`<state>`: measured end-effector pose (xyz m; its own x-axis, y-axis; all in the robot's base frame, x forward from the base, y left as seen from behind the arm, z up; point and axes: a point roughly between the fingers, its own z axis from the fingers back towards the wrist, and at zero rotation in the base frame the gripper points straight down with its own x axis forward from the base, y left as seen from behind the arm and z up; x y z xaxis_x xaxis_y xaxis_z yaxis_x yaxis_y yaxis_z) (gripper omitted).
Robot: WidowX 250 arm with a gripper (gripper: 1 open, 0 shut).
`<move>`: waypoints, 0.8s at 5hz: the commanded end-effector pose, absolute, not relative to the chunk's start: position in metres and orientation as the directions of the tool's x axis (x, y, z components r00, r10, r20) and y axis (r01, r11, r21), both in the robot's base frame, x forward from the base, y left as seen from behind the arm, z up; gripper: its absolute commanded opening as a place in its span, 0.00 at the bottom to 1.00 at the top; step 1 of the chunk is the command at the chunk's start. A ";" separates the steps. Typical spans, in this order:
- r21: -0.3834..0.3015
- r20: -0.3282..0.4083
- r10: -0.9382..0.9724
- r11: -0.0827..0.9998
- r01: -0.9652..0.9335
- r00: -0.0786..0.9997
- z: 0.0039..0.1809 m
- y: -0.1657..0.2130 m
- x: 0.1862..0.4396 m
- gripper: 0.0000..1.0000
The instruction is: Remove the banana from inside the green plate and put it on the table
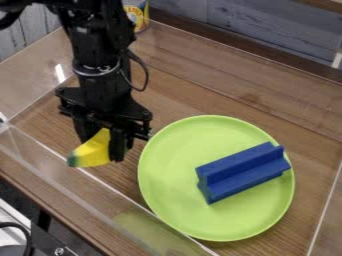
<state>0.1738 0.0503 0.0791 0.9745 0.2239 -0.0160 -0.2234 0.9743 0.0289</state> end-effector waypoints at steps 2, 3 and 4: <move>0.033 0.001 0.218 0.975 -0.218 0.976 0.070 0.061 0.177 0.00; 0.032 -0.002 0.217 0.976 -0.217 0.976 0.065 0.064 0.178 0.00; 0.032 -0.004 0.218 0.975 -0.218 0.976 0.060 0.066 0.179 1.00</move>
